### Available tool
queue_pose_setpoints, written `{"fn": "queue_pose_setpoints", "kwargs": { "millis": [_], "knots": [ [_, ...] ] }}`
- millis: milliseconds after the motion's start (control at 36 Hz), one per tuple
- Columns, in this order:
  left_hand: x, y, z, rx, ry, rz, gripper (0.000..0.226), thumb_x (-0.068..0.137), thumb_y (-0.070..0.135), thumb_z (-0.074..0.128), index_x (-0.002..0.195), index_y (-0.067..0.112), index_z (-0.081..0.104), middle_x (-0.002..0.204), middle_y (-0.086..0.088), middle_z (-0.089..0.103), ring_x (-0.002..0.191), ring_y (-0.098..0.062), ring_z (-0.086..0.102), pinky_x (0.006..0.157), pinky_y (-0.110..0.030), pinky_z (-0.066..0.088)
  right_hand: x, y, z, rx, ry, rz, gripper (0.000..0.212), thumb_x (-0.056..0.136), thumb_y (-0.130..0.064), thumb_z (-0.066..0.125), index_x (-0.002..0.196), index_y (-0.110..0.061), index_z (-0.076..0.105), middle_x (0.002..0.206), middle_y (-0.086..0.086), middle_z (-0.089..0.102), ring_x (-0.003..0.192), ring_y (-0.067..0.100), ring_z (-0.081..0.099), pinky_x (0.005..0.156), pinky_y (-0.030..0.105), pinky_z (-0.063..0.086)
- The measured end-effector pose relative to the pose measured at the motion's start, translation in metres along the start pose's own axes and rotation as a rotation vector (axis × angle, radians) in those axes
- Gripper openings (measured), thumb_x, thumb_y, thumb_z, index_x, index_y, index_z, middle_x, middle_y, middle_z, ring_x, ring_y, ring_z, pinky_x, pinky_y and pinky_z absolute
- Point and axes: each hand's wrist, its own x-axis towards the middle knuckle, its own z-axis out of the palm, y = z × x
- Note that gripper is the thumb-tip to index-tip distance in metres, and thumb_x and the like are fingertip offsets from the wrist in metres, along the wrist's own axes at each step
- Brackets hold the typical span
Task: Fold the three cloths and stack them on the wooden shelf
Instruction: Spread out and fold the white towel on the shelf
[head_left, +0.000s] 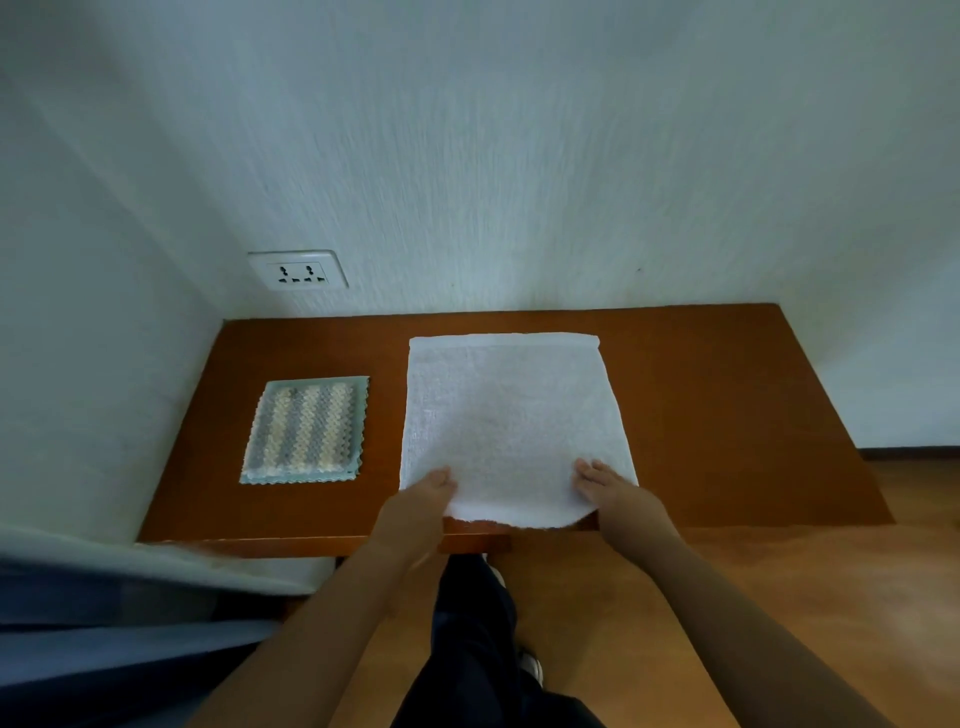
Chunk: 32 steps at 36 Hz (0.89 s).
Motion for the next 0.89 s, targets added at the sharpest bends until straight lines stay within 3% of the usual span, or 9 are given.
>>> {"fn": "queue_pose_setpoints", "kwargs": {
  "millis": [56,111,194,361,556,667,722,778,889],
  "knots": [
    [0.006,0.002,-0.019,-0.006,0.067,-0.062,0.048,0.095,0.003,0.04,0.141,0.017,0.039,0.149,0.0,0.037,0.134,-0.017,0.038,0.107,-0.026,0.032,0.007,-0.002,-0.019,-0.024,-0.013,0.071,0.045,0.097,-0.006,0.035,0.139,-0.019,0.041,0.143,0.001,0.043,0.129,0.021,0.043,0.104,0.035,0.041],
    [0.015,0.003,-0.039,0.014,0.145,-0.102,0.036,0.095,0.008,0.043,0.127,0.018,0.055,0.13,-0.001,0.057,0.115,-0.016,0.055,0.094,-0.021,0.042,0.014,-0.003,-0.038,-0.07,0.041,0.092,0.033,0.096,-0.009,0.036,0.121,-0.018,0.056,0.119,0.001,0.06,0.104,0.019,0.06,0.088,0.031,0.052],
    [0.025,0.01,-0.073,0.043,0.251,-0.128,0.026,0.093,0.012,0.048,0.112,0.018,0.065,0.107,-0.001,0.066,0.093,-0.015,0.06,0.081,-0.021,0.048,0.021,-0.002,-0.067,-0.054,0.194,0.11,0.027,0.095,-0.01,0.039,0.111,-0.017,0.061,0.105,0.0,0.064,0.089,0.015,0.062,0.079,0.027,0.054],
    [0.028,0.021,-0.136,-0.047,0.456,-0.134,0.03,0.089,0.006,0.043,0.105,0.014,0.067,0.096,-0.003,0.065,0.079,-0.013,0.053,0.065,-0.022,0.041,0.021,-0.006,-0.121,0.056,0.442,0.109,0.025,0.094,-0.009,0.044,0.109,-0.013,0.064,0.104,0.003,0.065,0.077,0.009,0.052,0.069,0.018,0.044],
    [0.005,0.029,-0.173,-0.185,0.649,-0.09,0.026,0.089,0.006,0.043,0.096,0.008,0.068,0.085,-0.009,0.066,0.076,-0.021,0.057,0.066,-0.028,0.048,0.0,-0.019,-0.169,0.27,0.579,0.092,0.024,0.089,-0.001,0.043,0.092,-0.005,0.066,0.083,0.009,0.063,0.073,0.019,0.052,0.061,0.025,0.039],
    [-0.011,0.028,-0.188,-0.287,0.785,0.089,0.023,0.081,-0.004,0.044,0.072,0.003,0.064,0.06,-0.002,0.052,0.058,-0.02,0.05,0.048,-0.019,0.029,-0.017,-0.027,-0.203,0.321,0.419,0.09,0.027,0.086,0.002,0.04,0.065,-0.007,0.054,0.067,0.008,0.053,0.068,0.026,0.05,0.051,0.026,0.035],
    [-0.022,0.027,-0.197,-0.419,0.799,0.164,0.025,0.075,-0.001,0.042,0.057,0.011,0.055,0.048,0.009,0.044,0.048,-0.006,0.041,0.045,-0.017,0.024,-0.028,-0.031,-0.222,0.35,0.347,0.069,0.024,0.085,0.002,0.04,0.068,0.003,0.058,0.072,0.019,0.058,0.072,0.033,0.054,0.058,0.033,0.041],
    [-0.031,0.026,-0.205,-0.566,0.775,0.164,0.03,0.074,-0.001,0.042,0.051,0.017,0.048,0.043,0.011,0.042,0.044,-0.003,0.037,0.042,-0.011,0.022,-0.041,-0.034,-0.238,0.386,0.297,0.028,0.023,0.084,0.003,0.042,0.077,0.008,0.063,0.081,0.023,0.062,0.075,0.032,0.056,0.06,0.031,0.041],
    [-0.04,0.02,-0.217,-0.744,0.668,0.123,0.02,0.061,0.009,0.038,0.053,-0.007,0.048,0.048,0.003,0.037,0.047,-0.007,0.033,0.045,-0.019,0.023,-0.061,-0.038,-0.262,0.436,0.195,-0.035,0.028,0.084,0.001,0.045,0.069,-0.008,0.066,0.075,0.006,0.064,0.068,0.015,0.057,0.057,0.024,0.041]
  ]
}}
